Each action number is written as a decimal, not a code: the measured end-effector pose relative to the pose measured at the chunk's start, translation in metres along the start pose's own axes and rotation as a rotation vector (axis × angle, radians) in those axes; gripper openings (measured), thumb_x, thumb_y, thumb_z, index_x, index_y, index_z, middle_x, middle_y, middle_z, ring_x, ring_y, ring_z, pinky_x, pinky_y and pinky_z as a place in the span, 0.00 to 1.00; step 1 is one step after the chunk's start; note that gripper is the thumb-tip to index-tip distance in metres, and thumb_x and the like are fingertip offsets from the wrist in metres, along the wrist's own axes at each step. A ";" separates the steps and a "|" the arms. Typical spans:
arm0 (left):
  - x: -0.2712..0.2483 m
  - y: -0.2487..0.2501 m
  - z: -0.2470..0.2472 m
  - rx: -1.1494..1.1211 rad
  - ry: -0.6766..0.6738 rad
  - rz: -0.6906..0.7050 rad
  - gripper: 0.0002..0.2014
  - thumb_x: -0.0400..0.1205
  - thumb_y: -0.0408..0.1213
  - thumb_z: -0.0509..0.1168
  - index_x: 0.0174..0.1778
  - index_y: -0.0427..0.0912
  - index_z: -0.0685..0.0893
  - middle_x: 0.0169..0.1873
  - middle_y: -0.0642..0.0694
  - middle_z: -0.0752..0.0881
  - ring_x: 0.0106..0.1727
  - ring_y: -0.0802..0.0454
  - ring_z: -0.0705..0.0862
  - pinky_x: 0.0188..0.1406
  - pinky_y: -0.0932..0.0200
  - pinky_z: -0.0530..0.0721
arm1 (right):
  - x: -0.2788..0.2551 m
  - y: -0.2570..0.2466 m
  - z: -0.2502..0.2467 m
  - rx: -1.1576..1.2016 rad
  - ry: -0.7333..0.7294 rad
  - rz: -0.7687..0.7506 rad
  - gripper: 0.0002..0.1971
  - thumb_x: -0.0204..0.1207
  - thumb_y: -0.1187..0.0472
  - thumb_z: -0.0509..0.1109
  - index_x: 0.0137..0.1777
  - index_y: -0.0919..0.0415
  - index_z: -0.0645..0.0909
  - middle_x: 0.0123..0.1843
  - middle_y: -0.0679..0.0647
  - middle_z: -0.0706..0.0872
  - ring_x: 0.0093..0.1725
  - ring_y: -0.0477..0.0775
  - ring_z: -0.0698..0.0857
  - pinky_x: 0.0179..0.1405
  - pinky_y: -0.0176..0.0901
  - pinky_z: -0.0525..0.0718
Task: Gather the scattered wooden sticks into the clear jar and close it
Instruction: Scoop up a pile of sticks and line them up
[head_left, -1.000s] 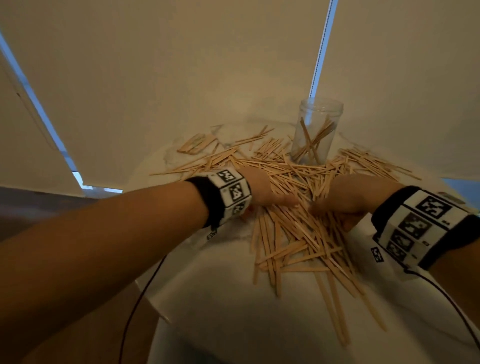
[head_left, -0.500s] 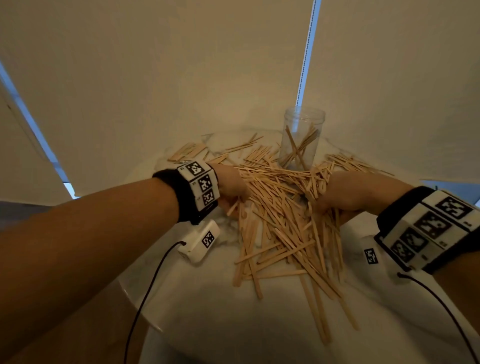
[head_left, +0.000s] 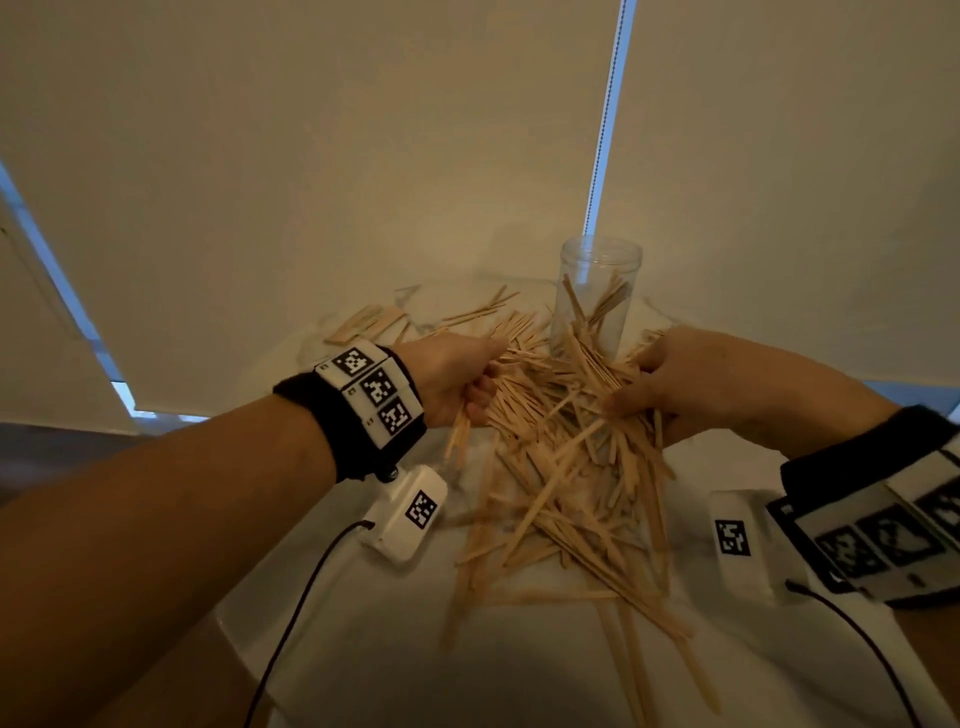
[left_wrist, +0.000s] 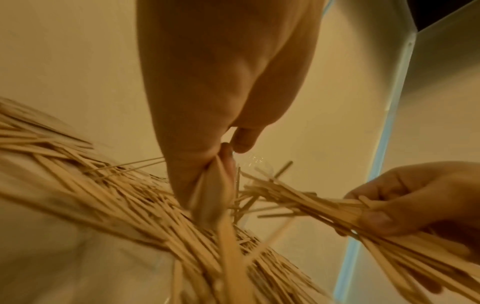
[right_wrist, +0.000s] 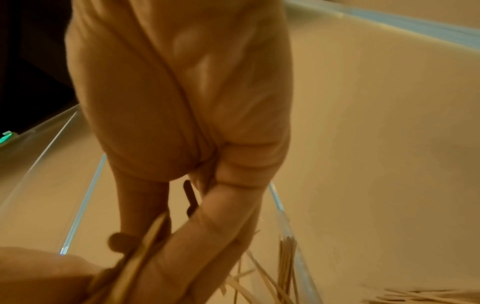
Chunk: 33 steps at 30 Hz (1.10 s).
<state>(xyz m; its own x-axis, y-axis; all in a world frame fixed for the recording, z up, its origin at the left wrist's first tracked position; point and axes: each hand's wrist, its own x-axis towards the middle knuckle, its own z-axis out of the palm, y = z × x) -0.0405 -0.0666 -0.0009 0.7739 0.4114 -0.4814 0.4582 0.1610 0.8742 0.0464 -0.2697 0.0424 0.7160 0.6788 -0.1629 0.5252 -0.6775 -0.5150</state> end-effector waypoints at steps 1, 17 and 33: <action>0.001 0.002 0.002 -0.023 -0.018 0.029 0.20 0.88 0.57 0.58 0.43 0.42 0.71 0.27 0.50 0.64 0.23 0.56 0.60 0.19 0.64 0.63 | 0.001 -0.003 0.001 0.005 0.035 -0.007 0.11 0.73 0.53 0.80 0.38 0.62 0.89 0.30 0.53 0.91 0.30 0.49 0.91 0.33 0.41 0.90; 0.066 0.031 -0.002 -0.107 0.214 0.335 0.13 0.81 0.43 0.67 0.38 0.35 0.84 0.26 0.40 0.83 0.30 0.43 0.83 0.36 0.46 0.82 | 0.071 -0.037 0.028 -0.008 0.097 -0.212 0.08 0.75 0.53 0.78 0.49 0.52 0.84 0.42 0.51 0.90 0.40 0.53 0.89 0.47 0.54 0.89; 0.095 0.063 0.000 -0.351 0.014 0.474 0.14 0.92 0.46 0.55 0.58 0.38 0.78 0.28 0.50 0.72 0.26 0.57 0.69 0.29 0.58 0.74 | 0.118 -0.021 -0.014 0.165 -0.004 -0.235 0.02 0.75 0.64 0.78 0.46 0.59 0.88 0.39 0.55 0.93 0.40 0.56 0.93 0.51 0.58 0.91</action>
<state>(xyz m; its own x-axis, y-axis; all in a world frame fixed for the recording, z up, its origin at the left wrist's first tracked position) 0.0622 -0.0167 0.0086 0.8522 0.5221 -0.0344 -0.1101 0.2432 0.9637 0.1257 -0.1794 0.0462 0.5814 0.8132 -0.0260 0.5941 -0.4462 -0.6693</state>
